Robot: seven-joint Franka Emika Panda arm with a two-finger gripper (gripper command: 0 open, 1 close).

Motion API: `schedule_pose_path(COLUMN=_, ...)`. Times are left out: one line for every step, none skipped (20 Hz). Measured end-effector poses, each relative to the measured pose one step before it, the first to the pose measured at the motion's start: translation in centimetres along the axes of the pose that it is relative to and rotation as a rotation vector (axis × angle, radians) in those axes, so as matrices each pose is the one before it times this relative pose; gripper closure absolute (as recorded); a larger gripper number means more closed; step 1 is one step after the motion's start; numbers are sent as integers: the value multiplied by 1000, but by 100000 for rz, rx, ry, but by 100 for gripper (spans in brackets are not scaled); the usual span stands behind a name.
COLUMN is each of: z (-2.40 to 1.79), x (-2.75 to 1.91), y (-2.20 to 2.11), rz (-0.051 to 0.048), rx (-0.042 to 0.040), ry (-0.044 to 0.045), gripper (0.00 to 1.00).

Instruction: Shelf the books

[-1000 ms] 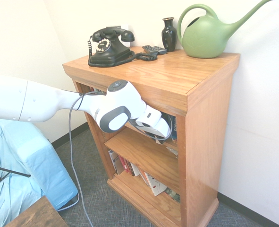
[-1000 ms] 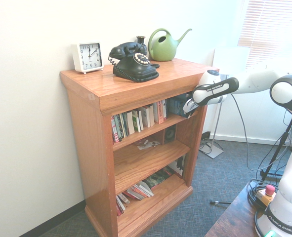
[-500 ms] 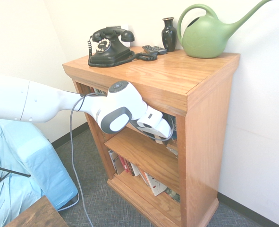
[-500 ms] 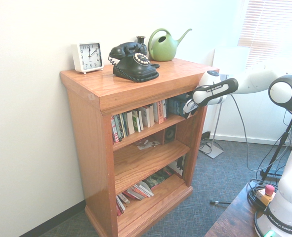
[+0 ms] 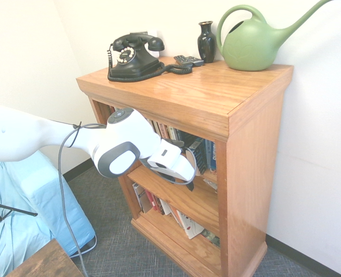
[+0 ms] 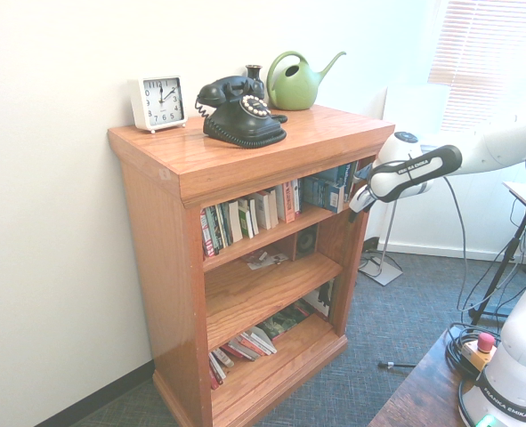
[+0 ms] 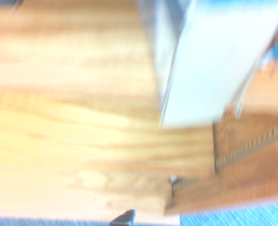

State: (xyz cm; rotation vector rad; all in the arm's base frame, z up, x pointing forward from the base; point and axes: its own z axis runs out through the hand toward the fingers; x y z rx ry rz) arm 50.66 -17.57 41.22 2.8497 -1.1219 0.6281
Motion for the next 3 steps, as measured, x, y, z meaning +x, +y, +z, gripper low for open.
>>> schedule_pose_path(z=-112, x=-754, y=254, rz=-1038, rx=-1103, ry=-19, gripper=0)
schedule_pose_path(z=-35, x=-782, y=282, rz=-867, rx=-1407, ry=-15, gripper=0)
schedule_pose_path(z=-24, x=-754, y=264, rz=-639, rx=-1256, ry=-66, gripper=0)
